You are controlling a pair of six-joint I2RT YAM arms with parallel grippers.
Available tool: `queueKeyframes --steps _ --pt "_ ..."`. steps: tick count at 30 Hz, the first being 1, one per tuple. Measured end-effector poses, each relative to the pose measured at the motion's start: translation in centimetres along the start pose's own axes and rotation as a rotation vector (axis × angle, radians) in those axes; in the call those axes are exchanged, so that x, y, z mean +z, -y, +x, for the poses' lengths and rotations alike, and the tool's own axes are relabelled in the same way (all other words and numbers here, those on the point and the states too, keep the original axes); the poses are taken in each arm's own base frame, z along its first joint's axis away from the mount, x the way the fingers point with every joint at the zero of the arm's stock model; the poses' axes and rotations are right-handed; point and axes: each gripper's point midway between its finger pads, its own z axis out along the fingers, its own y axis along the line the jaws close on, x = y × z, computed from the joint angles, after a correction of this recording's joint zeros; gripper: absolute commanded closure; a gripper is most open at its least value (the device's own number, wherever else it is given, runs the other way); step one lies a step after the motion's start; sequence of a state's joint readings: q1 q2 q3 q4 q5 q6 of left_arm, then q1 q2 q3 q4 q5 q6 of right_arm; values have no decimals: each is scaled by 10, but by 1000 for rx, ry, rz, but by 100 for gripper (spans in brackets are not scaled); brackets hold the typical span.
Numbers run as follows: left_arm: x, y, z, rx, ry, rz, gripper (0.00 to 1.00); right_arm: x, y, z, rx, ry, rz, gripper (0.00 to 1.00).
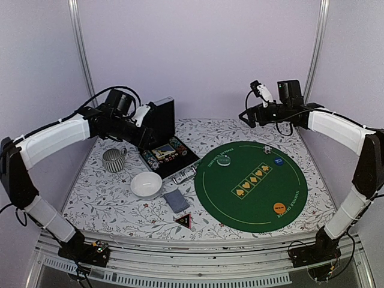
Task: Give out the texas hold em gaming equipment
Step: Pick up the pile of poker chips from the chip case.
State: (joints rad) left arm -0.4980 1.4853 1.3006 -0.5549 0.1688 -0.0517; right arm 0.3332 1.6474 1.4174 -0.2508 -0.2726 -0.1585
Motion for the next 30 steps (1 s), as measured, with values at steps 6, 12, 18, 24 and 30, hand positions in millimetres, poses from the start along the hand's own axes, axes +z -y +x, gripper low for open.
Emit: queueKeyframes --steps 6,12,18,24,30 --pt "59 -30 35 88 -238 -140 51 11 -16 43 17 -68 -54 1" --pt "104 -48 73 120 -418 -208 48 16 -8 58 -8 -94 -30 1" --pt "127 -58 108 151 -538 -251 59 18 -8 60 -42 -96 -32 1" --pt "133 -63 118 159 -572 -271 61 18 -8 60 -65 -95 -35 1" --pt "132 -67 117 174 -572 -306 58 18 -12 60 -66 -91 -56 1"
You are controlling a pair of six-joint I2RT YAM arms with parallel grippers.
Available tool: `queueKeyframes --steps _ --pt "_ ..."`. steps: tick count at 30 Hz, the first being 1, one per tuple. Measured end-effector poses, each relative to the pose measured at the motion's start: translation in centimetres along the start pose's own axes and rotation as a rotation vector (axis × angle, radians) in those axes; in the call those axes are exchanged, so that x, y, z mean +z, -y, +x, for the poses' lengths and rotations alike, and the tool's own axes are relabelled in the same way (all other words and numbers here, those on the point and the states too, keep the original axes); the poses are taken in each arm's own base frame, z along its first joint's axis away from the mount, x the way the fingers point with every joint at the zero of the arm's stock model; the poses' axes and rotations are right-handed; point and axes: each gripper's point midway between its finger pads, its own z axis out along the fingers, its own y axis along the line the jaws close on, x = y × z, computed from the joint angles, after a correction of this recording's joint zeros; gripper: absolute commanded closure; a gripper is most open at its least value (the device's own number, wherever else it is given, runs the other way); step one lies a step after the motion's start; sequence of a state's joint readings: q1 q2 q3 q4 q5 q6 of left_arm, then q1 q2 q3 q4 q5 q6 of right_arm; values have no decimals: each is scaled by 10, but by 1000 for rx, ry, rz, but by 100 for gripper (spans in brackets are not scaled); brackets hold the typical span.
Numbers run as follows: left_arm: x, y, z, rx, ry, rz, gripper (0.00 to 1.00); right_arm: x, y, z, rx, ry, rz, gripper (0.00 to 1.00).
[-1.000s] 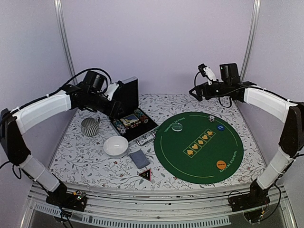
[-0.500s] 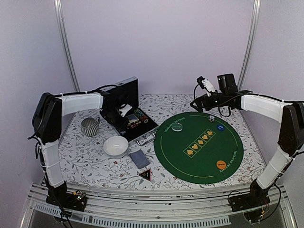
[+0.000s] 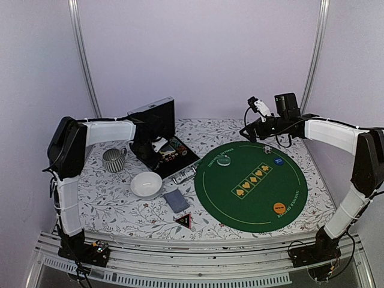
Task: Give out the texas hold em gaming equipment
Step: Pick up the pile of poker chips from the chip case.
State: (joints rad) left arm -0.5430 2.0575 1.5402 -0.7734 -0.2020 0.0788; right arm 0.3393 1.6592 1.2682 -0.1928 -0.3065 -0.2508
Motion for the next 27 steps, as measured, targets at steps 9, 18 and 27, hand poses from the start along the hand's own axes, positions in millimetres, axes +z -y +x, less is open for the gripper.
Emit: queueKeyframes --steps 9,18,27 --pt "-7 -8 -11 1 29 -46 49 0 -3 -1 4 4 -17 1" --pt "-1 -7 -17 15 37 -45 52 0 -4 -1 10 5 -23 1" --pt "7 -3 -16 20 27 -19 55 2 -6 2 21 0 -36 1"
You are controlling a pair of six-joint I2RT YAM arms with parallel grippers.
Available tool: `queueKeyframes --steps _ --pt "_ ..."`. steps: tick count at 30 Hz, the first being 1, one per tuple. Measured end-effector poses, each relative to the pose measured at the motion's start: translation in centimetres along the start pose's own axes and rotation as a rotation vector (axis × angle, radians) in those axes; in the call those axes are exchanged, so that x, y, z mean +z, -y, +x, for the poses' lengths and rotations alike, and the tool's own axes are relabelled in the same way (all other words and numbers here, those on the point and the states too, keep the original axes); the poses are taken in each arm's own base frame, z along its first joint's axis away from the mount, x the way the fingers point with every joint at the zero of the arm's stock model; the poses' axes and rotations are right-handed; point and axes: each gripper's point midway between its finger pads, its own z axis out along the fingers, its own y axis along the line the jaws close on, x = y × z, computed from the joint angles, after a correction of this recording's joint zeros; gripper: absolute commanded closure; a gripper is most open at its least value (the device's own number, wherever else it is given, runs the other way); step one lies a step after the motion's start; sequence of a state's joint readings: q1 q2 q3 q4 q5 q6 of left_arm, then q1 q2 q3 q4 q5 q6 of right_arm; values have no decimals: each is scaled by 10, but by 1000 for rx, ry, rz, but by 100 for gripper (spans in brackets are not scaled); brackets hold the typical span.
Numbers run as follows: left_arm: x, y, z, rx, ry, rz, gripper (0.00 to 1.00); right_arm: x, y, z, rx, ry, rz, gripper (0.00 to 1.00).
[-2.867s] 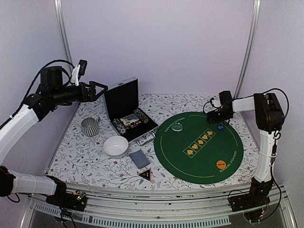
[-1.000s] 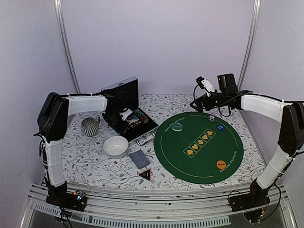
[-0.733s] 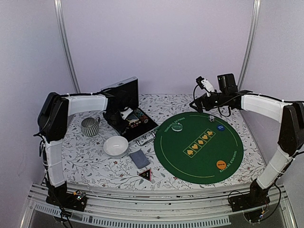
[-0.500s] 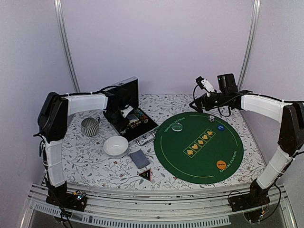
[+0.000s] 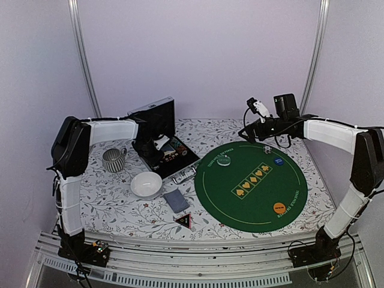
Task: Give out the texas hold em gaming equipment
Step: Pick up the pile of poker chips from the chip case.
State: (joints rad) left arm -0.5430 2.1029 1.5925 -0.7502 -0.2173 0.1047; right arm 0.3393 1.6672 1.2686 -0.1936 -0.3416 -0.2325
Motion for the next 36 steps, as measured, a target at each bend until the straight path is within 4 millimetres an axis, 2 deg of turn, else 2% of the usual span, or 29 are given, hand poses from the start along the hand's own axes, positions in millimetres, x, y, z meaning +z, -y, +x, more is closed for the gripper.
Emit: queueKeyframes --steps 14,20,25,36 --pt "-3 2 0 -5 8 24 59 2 -2 1 9 -3 -15 1" --pt "-3 3 2 5 5 5 54 1 -2 1 11 -7 -16 1" --pt "-4 5 2 16 5 -7 42 0 -3 -7 5 9 -22 1" --pt "-4 2 -3 24 9 -11 42 3 -4 -4 11 -4 -36 1"
